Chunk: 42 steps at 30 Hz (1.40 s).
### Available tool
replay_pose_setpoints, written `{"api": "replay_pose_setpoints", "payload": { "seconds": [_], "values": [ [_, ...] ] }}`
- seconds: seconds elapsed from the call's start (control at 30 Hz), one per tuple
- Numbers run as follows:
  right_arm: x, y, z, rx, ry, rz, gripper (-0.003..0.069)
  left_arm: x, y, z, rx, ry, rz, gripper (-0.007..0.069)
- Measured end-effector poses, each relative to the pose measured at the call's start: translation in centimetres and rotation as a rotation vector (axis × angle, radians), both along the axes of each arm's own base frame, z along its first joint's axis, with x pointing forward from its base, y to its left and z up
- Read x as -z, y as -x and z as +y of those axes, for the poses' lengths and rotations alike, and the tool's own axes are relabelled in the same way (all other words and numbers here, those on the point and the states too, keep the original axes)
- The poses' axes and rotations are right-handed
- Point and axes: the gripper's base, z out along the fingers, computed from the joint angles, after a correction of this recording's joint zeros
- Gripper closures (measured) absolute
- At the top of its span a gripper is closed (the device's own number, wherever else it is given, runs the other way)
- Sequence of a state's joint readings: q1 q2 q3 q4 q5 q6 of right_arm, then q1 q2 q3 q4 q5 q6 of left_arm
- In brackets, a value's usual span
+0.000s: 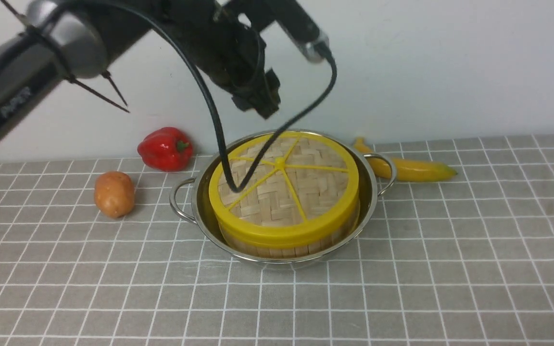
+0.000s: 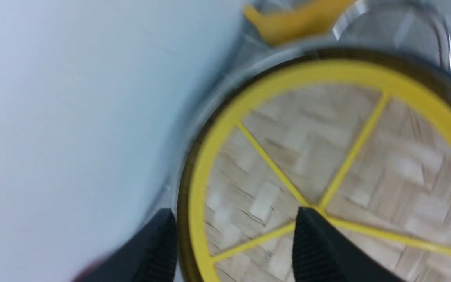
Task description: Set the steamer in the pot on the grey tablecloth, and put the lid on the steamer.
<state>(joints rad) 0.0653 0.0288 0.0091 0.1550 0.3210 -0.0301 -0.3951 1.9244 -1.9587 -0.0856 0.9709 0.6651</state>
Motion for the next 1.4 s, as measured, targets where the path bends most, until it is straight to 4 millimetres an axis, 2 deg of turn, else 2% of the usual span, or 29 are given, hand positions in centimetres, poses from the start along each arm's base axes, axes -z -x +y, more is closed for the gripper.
{"api": "replay_pose_setpoints", "payload": {
  "seconds": [0.13,0.2,0.5,0.63,0.7,0.73,0.77,0.8,0.83,0.87,0.9,0.97,1.0,1.03,1.07,1.23,1.33,1.4],
  "values": [
    [0.0,0.0,0.0,0.000,0.000,0.000,0.0417,-2.8,1.1,0.5,-0.031,0.060,-0.073,0.0248],
    [0.0,0.0,0.0,0.000,0.000,0.000,0.0417,-3.4,1.3,0.6,-0.037,0.077,-0.100,0.0248],
    [0.0,0.0,0.0,0.000,0.000,0.000,0.0417,-3.4,1.0,0.6,-0.055,0.097,-0.114,0.0248],
    [0.0,0.0,0.0,0.000,0.000,0.000,0.0417,-3.3,2.1,1.6,-0.135,0.129,-0.051,0.0248],
    [0.0,0.0,0.0,0.000,0.000,0.000,0.0417,-3.2,4.8,4.1,-0.242,0.175,0.006,0.0248],
    [0.0,0.0,0.0,0.000,0.000,0.000,0.0417,-3.2,5.1,4.4,-0.251,0.178,0.007,0.0248],
    [0.0,0.0,0.0,0.000,0.000,0.000,0.0417,-2.7,7.1,6.5,-0.319,0.201,0.015,0.0248],
    [0.0,0.0,0.0,0.000,0.000,0.000,0.0417,-2.7,8.8,8.1,-0.359,0.223,-0.006,0.0248],
    [0.0,0.0,0.0,0.000,0.000,0.000,0.0417,-3.2,11.4,10.1,-0.405,0.263,-0.063,0.0248],
    [0.0,0.0,0.0,0.000,0.000,0.000,0.0417,-2.5,11.8,10.6,-0.423,0.262,-0.055,0.0248],
    [0.0,0.0,0.0,0.000,0.000,0.000,0.0417,-3.0,12.9,11.3,-0.437,0.288,-0.096,0.0248],
    [0.0,0.0,0.0,0.000,0.000,0.000,0.0417,-1.2,17.6,14.7,-0.554,0.369,-0.199,0.0248],
    [0.0,0.0,0.0,0.000,0.000,0.000,0.0417,-0.2,19.2,15.8,-0.602,0.395,-0.232,0.0248],
    [0.0,0.0,0.0,0.000,0.000,0.000,0.0417,0.6,19.6,16.1,-0.622,0.399,-0.229,0.0248],
    [0.0,0.0,0.0,0.000,0.000,0.000,0.0417,2.5,22.2,17.3,-0.686,0.415,-0.266,0.0248],
    [0.0,0.0,0.0,0.000,0.000,0.000,0.0417,8.7,29.3,18.8,-0.826,0.425,-0.362,0.0248],
    [0.0,0.0,0.0,0.000,0.000,0.000,0.0417,11.8,31.9,18.6,-0.856,0.456,-0.425,0.0248],
    [0.0,0.0,0.0,0.000,0.000,0.000,0.0417,12.6,32.6,18.6,-0.856,0.464,-0.447,0.0248]
  ]
}}
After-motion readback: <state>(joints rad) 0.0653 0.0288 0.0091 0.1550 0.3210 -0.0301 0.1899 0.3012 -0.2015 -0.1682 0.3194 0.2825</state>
